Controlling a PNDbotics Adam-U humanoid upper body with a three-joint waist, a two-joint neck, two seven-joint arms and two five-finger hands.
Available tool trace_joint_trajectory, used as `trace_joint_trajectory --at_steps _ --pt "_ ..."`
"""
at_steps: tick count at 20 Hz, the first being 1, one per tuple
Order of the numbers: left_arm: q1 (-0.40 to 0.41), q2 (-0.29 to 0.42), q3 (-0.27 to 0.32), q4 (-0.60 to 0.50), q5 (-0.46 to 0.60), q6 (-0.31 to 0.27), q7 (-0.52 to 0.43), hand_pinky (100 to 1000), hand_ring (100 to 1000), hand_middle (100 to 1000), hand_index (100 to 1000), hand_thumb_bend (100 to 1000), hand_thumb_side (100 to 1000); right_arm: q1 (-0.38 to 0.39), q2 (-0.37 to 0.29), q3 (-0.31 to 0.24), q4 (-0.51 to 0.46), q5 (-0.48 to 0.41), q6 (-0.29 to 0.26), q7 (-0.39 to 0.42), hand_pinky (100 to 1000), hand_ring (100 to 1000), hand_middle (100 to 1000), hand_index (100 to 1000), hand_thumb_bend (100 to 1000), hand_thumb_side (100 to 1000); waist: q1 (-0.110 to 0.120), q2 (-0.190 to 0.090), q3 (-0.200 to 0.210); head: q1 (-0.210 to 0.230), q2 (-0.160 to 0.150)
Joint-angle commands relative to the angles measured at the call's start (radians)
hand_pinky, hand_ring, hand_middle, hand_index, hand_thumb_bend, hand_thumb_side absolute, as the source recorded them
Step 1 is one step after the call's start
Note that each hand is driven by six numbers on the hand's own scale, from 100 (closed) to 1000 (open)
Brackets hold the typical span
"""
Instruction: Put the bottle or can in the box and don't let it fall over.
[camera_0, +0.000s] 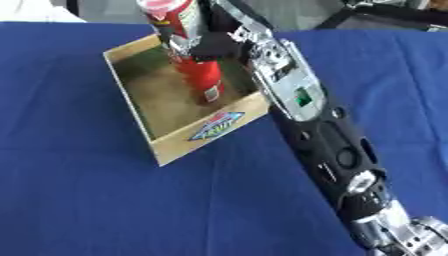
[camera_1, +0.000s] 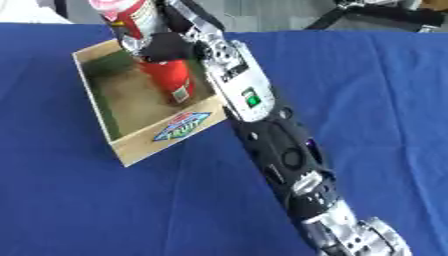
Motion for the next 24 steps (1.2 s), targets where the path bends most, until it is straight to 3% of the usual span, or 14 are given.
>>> trace_joint_trajectory --at_steps 1,16,24 --pt "-0.003 0.012 0.003 -0.018 0.0 -0.001 -0.004 688 541 670 753 325 598 -0.019 -0.012 -0.006 -0.03 0.012 -0.003 0.015 1000 1000 1000 1000 100 100 0.008 -0.032 -0.001 0.004 0.0" --pt "0.019 0.018 0.008 -0.018 -0.003 0.004 -0.004 690 541 672 753 329 599 0.017 -0.048 -0.012 -0.06 0.004 0.046 0.06 1000 1000 1000 1000 100 100 0.021 -0.05 -0.026 0.029 0.017" --pt "0.027 0.022 0.011 -0.018 -0.006 0.007 -0.002 691 541 673 753 328 599 0.034 -0.069 -0.001 -0.073 0.048 0.065 0.07 1000 1000 1000 1000 100 100 0.021 -0.056 -0.034 0.036 0.024"
